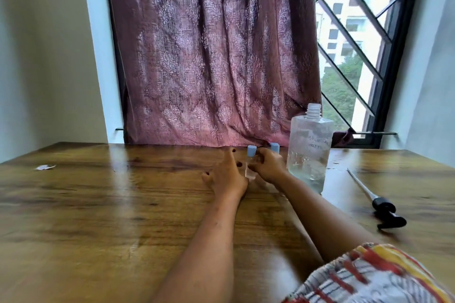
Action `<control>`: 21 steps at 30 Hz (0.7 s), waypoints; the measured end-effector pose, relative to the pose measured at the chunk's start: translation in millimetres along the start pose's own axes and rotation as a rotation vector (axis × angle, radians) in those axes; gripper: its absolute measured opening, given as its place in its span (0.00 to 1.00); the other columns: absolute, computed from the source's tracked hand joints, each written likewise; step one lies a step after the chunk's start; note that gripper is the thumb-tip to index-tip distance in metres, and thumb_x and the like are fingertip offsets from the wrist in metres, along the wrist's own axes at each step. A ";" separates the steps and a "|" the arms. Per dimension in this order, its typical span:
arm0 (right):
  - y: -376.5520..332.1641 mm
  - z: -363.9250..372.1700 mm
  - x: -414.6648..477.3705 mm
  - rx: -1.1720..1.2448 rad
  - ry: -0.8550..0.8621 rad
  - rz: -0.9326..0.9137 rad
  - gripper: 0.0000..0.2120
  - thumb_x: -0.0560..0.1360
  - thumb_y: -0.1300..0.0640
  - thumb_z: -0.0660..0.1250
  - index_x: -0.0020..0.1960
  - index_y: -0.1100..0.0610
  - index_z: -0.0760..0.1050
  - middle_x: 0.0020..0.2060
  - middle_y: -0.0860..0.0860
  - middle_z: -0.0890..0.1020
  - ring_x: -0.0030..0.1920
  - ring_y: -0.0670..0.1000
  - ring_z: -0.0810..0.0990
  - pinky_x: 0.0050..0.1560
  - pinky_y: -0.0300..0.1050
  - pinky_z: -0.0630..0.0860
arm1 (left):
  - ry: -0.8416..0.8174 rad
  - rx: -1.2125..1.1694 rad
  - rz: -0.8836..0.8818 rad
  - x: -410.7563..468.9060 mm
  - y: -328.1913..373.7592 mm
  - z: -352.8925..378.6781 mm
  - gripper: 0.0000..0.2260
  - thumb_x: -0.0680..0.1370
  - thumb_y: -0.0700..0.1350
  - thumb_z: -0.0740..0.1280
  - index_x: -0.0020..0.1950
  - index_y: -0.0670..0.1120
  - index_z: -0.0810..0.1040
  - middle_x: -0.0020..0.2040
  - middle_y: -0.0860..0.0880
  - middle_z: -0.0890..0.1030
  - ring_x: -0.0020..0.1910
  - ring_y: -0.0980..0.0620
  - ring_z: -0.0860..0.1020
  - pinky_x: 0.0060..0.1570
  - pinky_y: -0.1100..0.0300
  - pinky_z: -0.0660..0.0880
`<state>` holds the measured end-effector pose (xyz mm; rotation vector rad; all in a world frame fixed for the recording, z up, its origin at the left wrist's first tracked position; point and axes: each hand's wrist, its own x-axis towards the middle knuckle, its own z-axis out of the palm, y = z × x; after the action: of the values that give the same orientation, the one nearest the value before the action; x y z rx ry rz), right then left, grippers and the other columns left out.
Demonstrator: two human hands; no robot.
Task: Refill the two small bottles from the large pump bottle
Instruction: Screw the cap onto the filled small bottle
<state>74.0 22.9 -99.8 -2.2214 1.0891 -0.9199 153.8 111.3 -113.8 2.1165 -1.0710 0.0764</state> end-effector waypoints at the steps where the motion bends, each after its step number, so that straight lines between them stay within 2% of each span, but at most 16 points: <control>1: 0.6 2.2 3.1 -0.015 -0.010 0.000 0.19 0.73 0.61 0.69 0.63 0.59 0.72 0.53 0.56 0.80 0.53 0.54 0.76 0.49 0.41 0.67 | 0.018 0.004 -0.024 1.1 -1.1 0.9 0.31 0.75 0.50 0.65 0.73 0.54 0.53 0.60 0.51 0.78 0.63 0.46 0.73 0.64 0.42 0.59; 4: -1.1 9.0 14.6 -0.045 -0.070 -0.020 0.19 0.76 0.62 0.64 0.66 0.60 0.69 0.58 0.57 0.79 0.58 0.57 0.76 0.53 0.41 0.68 | 0.050 -0.024 -0.069 4.9 -3.0 4.0 0.30 0.74 0.47 0.65 0.72 0.54 0.55 0.61 0.53 0.78 0.64 0.46 0.72 0.62 0.43 0.60; 6: -0.5 11.4 22.3 -0.043 -0.140 -0.017 0.19 0.76 0.65 0.62 0.67 0.60 0.69 0.59 0.57 0.78 0.59 0.56 0.76 0.54 0.41 0.69 | 0.057 -0.039 -0.070 6.0 -3.1 7.0 0.28 0.74 0.50 0.65 0.71 0.54 0.57 0.60 0.53 0.78 0.64 0.46 0.72 0.62 0.43 0.60; 7: 0.2 13.1 24.2 -0.035 -0.190 -0.017 0.18 0.76 0.66 0.62 0.66 0.59 0.71 0.58 0.56 0.79 0.57 0.55 0.77 0.54 0.40 0.70 | 0.055 -0.049 -0.066 7.4 -4.2 8.8 0.27 0.74 0.51 0.65 0.70 0.54 0.59 0.60 0.53 0.79 0.64 0.46 0.73 0.62 0.43 0.60; 9: 10.4 20.2 30.1 -0.056 -0.262 -0.019 0.14 0.74 0.62 0.64 0.60 0.58 0.76 0.54 0.56 0.82 0.54 0.55 0.79 0.57 0.48 0.75 | 0.045 -0.085 -0.071 10.3 -5.8 11.6 0.22 0.73 0.50 0.65 0.66 0.54 0.65 0.58 0.54 0.79 0.63 0.46 0.73 0.62 0.43 0.61; 11: 19.2 26.2 34.3 -0.066 -0.254 -0.008 0.13 0.73 0.57 0.65 0.57 0.58 0.76 0.52 0.55 0.82 0.54 0.56 0.80 0.57 0.54 0.76 | 0.028 -0.103 -0.081 12.6 -6.5 11.9 0.16 0.72 0.47 0.65 0.60 0.55 0.71 0.56 0.54 0.80 0.63 0.47 0.73 0.63 0.44 0.61; 12: 20.9 27.8 35.5 -0.023 -0.240 -0.003 0.13 0.73 0.58 0.65 0.57 0.57 0.75 0.52 0.55 0.82 0.54 0.56 0.80 0.56 0.54 0.77 | 0.016 -0.089 -0.081 12.9 -6.4 12.5 0.14 0.72 0.46 0.65 0.57 0.55 0.73 0.56 0.53 0.80 0.63 0.47 0.72 0.63 0.44 0.61; 15: 4.9 19.4 22.6 0.162 -0.231 0.012 0.15 0.72 0.62 0.66 0.59 0.57 0.75 0.51 0.53 0.82 0.52 0.53 0.80 0.47 0.46 0.78 | 0.021 -0.068 -0.083 12.2 -7.6 12.6 0.12 0.73 0.48 0.64 0.56 0.56 0.75 0.56 0.52 0.80 0.63 0.47 0.72 0.62 0.45 0.59; 17: -1.9 13.2 15.9 0.195 -0.287 0.011 0.14 0.70 0.62 0.68 0.56 0.59 0.75 0.47 0.54 0.82 0.47 0.52 0.80 0.43 0.46 0.77 | 0.030 -0.119 -0.056 13.1 -9.8 14.6 0.11 0.73 0.50 0.64 0.55 0.55 0.76 0.55 0.52 0.81 0.62 0.47 0.74 0.62 0.45 0.61; 19: -2.9 10.9 11.9 0.237 -0.317 0.053 0.16 0.67 0.65 0.69 0.55 0.60 0.74 0.47 0.56 0.81 0.46 0.54 0.80 0.44 0.50 0.80 | 0.016 -0.157 -0.017 14.5 -13.6 18.9 0.11 0.72 0.51 0.66 0.54 0.55 0.76 0.54 0.51 0.82 0.60 0.46 0.75 0.63 0.45 0.64; 21: -4.4 7.3 6.4 0.279 -0.266 0.095 0.21 0.65 0.66 0.70 0.58 0.60 0.73 0.50 0.56 0.79 0.51 0.56 0.80 0.50 0.52 0.80 | 0.008 -0.162 -0.021 14.2 -12.9 18.8 0.12 0.72 0.52 0.67 0.54 0.55 0.76 0.54 0.51 0.82 0.60 0.47 0.76 0.64 0.45 0.63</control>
<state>84.5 21.1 -99.3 -1.9767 0.8764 -0.6675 167.3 94.5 -129.8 1.9794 -1.0153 -0.0117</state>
